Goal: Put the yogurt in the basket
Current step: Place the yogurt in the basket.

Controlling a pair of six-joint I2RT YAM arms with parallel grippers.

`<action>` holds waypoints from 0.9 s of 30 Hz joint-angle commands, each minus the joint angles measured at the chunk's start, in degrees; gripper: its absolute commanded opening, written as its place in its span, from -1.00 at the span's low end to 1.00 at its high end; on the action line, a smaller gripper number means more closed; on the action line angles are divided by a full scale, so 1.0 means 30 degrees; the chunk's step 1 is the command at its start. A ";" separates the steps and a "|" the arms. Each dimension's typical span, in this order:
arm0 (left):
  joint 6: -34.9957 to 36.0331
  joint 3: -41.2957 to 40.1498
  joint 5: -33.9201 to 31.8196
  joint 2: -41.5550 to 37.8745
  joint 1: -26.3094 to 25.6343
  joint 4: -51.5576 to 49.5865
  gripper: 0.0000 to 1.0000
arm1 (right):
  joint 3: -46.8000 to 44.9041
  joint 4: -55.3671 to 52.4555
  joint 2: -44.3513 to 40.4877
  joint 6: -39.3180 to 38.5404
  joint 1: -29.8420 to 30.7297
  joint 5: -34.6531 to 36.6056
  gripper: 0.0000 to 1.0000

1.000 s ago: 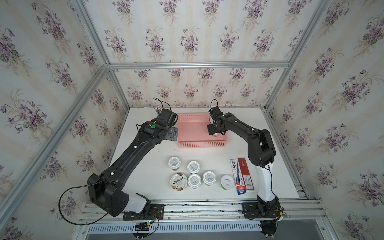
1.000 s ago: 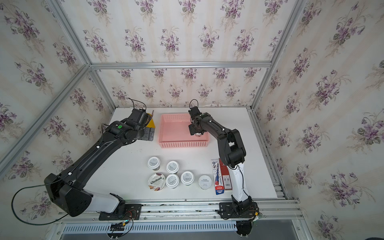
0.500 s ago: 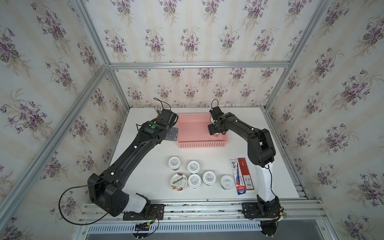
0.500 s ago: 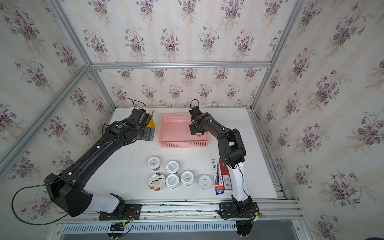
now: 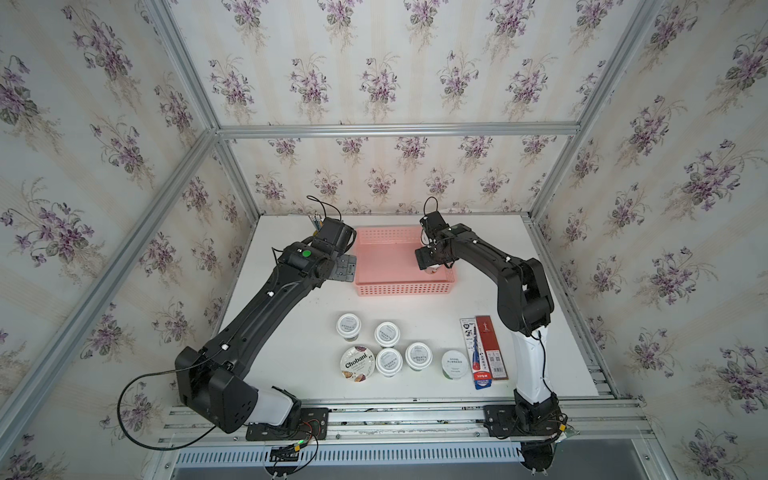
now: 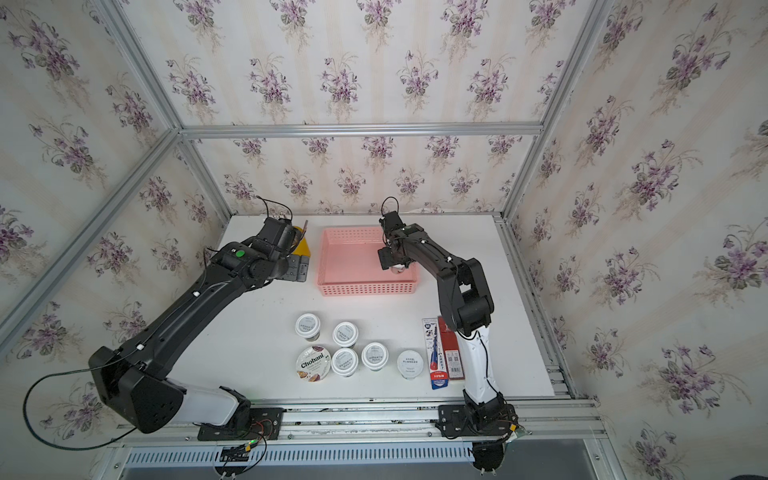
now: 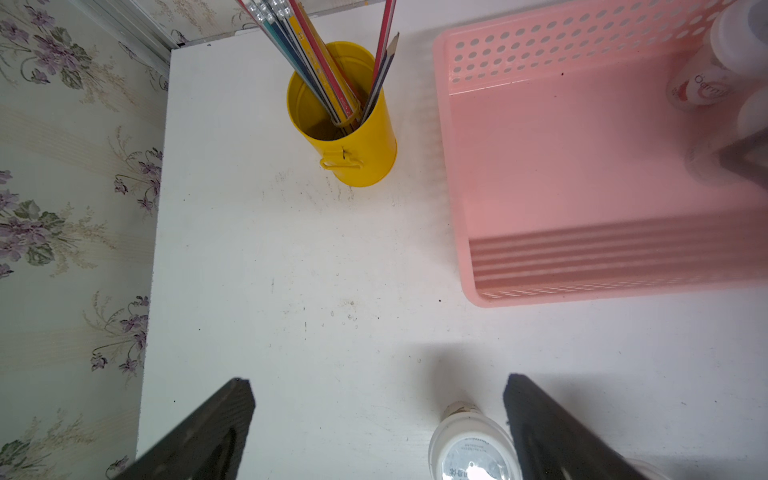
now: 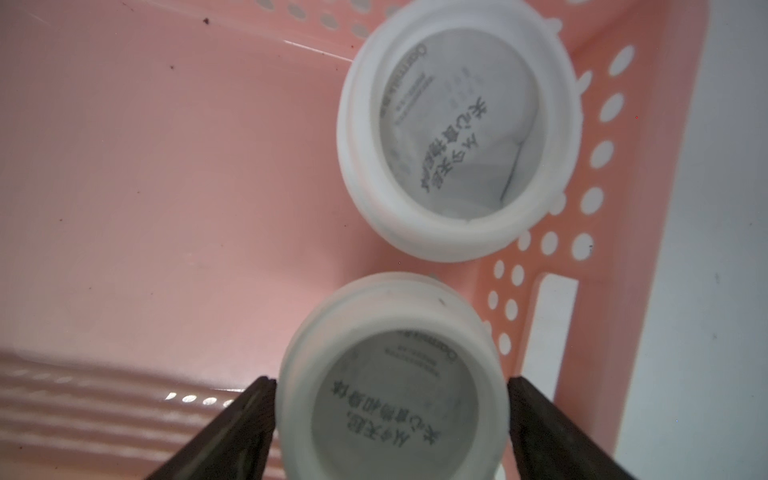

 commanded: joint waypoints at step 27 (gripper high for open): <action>0.0075 -0.0023 -0.0227 -0.0980 0.0070 0.0027 0.98 | -0.0130 -0.0351 -0.0670 0.0094 -0.0077 0.1216 0.60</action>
